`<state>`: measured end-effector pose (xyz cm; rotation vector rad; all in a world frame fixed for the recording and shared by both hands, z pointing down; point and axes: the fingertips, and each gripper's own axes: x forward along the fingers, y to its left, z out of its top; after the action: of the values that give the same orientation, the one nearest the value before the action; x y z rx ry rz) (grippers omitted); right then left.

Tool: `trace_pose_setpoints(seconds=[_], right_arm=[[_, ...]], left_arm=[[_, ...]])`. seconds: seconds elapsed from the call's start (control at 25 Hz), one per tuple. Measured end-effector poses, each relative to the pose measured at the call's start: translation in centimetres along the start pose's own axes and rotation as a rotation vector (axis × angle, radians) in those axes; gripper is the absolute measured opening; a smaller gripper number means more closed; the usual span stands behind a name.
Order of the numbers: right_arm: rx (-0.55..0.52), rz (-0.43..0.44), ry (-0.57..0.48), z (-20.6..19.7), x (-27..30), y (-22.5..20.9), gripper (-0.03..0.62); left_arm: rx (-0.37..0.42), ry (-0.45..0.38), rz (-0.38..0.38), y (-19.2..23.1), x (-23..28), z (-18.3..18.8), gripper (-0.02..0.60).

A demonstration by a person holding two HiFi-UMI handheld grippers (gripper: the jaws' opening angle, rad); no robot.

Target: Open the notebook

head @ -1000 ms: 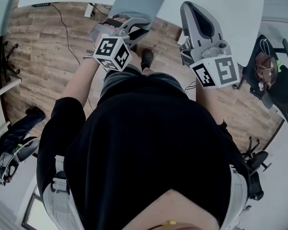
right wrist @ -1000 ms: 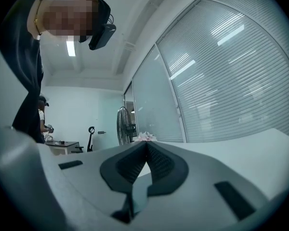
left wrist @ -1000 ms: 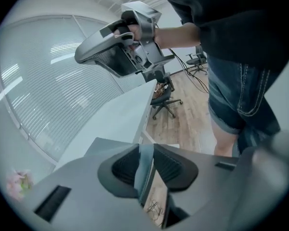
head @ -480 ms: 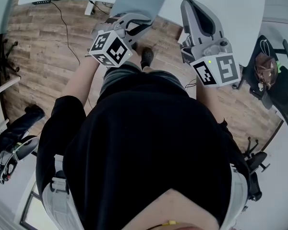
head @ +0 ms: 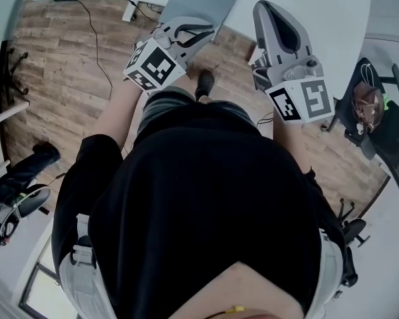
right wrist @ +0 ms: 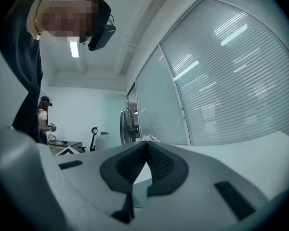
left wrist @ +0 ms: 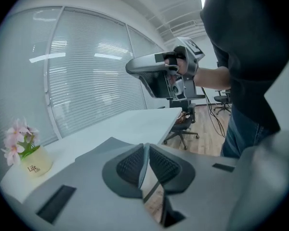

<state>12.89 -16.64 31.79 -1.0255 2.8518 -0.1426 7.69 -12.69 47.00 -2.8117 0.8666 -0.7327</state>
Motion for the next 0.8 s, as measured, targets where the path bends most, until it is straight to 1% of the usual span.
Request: trace_pose_setpoints(seconds=[0.12,0.24,0.4,0.64,0.8], right_arm=[[0.000,-0.001,-0.005,0.3,0.1,-0.3,0.005],[0.003,0.005,-0.009,0.6,0.6,-0.1,0.005],[-0.006,0.021,-0.012,1.0,1.3,0.6,0.005],[-0.015,0.028,-0.023,1.8,2.6,1.1,0.005],[-0.020,0.033,-0.027,2.2,3.5,1.3,0.005]], left_arm=[[-0.059,-0.046,0.023,0.8,-0.3,1.2,0.048],[-0.137,-0.125,0.051,2.0,-1.2,2.8,0.048],[-0.228,-0.212,0.103,3.5,-2.7,4.1,0.047],[-0.395,-0.298,0.162,5.2,-3.8,4.5,0.046],[-0.507,-0.389,0.190,6.6,-5.0,4.9,0.046]])
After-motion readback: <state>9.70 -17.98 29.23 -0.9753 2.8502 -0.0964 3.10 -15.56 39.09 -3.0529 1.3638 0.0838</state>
